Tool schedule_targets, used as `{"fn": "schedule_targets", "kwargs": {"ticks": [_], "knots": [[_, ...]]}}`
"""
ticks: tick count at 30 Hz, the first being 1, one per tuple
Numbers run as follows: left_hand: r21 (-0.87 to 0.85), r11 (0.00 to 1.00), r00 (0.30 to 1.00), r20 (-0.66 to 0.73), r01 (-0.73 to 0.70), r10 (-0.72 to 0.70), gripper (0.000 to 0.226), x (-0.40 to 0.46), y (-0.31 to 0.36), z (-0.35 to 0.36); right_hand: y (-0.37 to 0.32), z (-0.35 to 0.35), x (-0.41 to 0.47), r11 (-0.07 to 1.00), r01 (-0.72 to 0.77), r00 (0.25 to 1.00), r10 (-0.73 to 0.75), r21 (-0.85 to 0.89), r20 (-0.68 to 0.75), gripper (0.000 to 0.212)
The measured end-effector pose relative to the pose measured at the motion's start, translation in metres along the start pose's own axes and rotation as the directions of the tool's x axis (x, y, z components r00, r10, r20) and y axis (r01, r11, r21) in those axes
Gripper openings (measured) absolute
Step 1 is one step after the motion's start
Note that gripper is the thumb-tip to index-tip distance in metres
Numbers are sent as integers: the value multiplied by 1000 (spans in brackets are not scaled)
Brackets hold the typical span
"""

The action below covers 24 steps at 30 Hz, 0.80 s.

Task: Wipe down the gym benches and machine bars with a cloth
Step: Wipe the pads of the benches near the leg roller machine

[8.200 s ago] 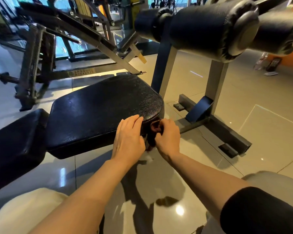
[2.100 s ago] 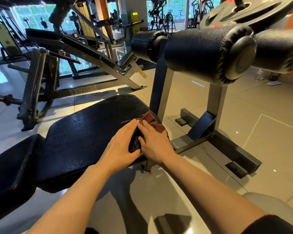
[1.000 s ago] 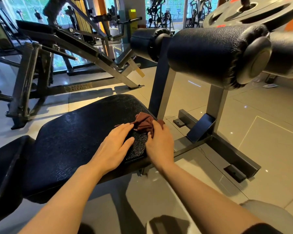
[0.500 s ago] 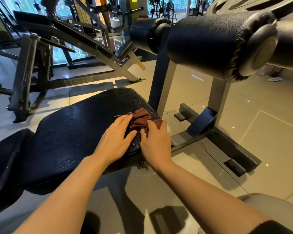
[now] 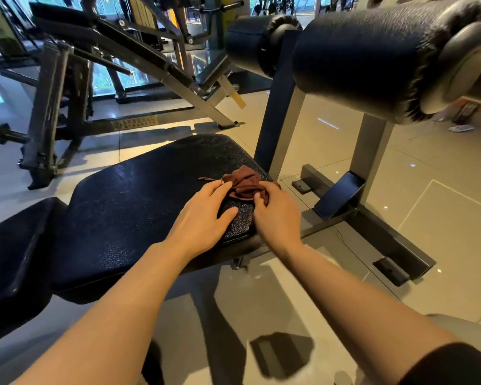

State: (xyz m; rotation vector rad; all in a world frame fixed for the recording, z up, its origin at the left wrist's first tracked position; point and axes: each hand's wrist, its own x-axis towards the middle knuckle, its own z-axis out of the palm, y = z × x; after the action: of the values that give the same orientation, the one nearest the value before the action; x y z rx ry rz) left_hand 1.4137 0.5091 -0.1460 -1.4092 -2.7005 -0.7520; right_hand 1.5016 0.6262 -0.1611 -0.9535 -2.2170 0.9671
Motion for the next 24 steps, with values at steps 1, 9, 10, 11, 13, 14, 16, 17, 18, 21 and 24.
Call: {"fn": "schedule_targets", "kwargs": {"ticks": [1,9,10,11,13,14,16,17,18,21,24], "knots": [[-2,1000,1000,4,-5,5,60,-1,0,0,1,-4,7,999,-3,1000,2,39,29,31],[-10,1000,1000,-4,-8,8,62,-2,-4,-3,1,4,-36,985,130,992,-128,-116,25,38],[-8,1000,1000,-11,-10,10,61,1,-4,-3,1,3,-33,984,131,991,-129,-122,31,38],[-3,1000,1000,-17,-12,12,61,4,-4,-2,1,1,-27,984,126,992,-123,-122,34,37],[10,1000,1000,-26,-11,11,60,10,-3,0,-1,0,-13,985,115,993,-110,-127,47,36],[17,1000,1000,-27,-7,7,60,12,-2,1,-1,-1,-6,984,116,992,-109,-134,57,35],[26,1000,1000,-24,7,-6,60,17,-2,2,-1,-1,6,980,128,990,-117,-153,78,34],[29,999,1000,-26,14,-13,60,19,-2,2,-1,-2,13,975,141,987,-126,-169,97,34],[33,999,999,-27,21,-20,60,21,-3,1,0,-4,21,969,159,983,-137,-189,125,35],[40,998,999,-30,38,-37,61,26,-5,0,0,-9,41,943,239,958,-190,-233,216,37],[38,998,998,-38,48,-46,63,31,-8,1,-3,-12,54,909,326,926,-252,-259,280,39]]}}
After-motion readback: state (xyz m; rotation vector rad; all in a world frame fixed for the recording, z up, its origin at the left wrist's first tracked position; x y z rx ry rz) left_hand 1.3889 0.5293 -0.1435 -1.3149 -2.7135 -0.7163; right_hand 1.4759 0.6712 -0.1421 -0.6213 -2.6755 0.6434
